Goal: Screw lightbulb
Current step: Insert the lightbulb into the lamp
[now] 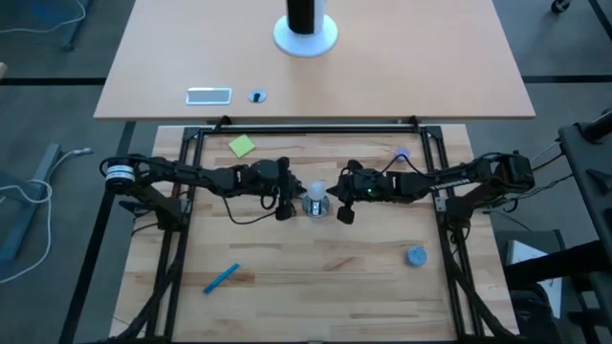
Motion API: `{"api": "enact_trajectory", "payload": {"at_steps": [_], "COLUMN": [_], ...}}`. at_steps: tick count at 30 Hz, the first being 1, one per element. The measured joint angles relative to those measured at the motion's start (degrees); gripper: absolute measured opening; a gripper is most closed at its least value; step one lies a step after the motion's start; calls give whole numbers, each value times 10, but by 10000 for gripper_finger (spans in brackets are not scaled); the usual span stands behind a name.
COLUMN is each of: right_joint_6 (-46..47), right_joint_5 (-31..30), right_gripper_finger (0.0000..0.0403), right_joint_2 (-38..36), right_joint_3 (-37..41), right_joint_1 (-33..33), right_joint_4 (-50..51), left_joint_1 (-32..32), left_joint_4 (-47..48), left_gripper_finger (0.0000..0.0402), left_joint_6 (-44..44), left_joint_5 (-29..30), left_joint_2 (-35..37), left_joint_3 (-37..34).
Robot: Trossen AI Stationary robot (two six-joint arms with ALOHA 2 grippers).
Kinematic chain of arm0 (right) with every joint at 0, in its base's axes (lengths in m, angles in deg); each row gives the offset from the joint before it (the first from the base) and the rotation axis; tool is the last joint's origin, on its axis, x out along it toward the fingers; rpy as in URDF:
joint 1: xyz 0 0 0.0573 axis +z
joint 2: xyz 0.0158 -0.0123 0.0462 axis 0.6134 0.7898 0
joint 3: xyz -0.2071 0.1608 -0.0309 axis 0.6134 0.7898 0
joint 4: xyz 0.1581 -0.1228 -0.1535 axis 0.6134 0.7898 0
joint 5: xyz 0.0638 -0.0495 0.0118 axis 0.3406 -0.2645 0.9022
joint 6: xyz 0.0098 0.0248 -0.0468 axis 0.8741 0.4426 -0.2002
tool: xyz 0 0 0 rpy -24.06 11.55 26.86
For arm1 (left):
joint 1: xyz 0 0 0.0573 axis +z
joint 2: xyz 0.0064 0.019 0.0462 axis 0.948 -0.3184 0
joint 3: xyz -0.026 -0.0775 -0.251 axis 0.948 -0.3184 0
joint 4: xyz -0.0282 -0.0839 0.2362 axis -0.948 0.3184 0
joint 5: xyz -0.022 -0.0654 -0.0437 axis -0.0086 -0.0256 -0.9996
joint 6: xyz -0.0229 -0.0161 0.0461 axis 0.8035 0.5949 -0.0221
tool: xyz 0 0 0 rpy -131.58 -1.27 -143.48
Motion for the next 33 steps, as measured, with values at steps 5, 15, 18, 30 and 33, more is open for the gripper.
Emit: {"api": "enact_trajectory", "payload": {"at_steps": [5,15,18,30,33], "right_joint_6": [8,1,-6,6,20], "right_joint_5": [0,-42,-35,2,-2], "right_gripper_finger": [0,0,0,0,0], "right_joint_2": [0,-1,-1,0,0], "right_joint_3": [0,0,0,0,0], "right_joint_1": [4,-4,-7,-3,-4], "right_joint_4": [12,20,4,6,31], "left_joint_1": [0,0,1,0,0], "left_joint_4": [33,19,9,11,48], "left_gripper_finger": [0,0,0,0,0], "left_joint_6": [1,-1,0,5,13], "left_joint_5": [24,-74,-34,38,47], "left_joint_2": [3,17,6,2,6], "left_joint_3": [0,0,0,0,0]}}
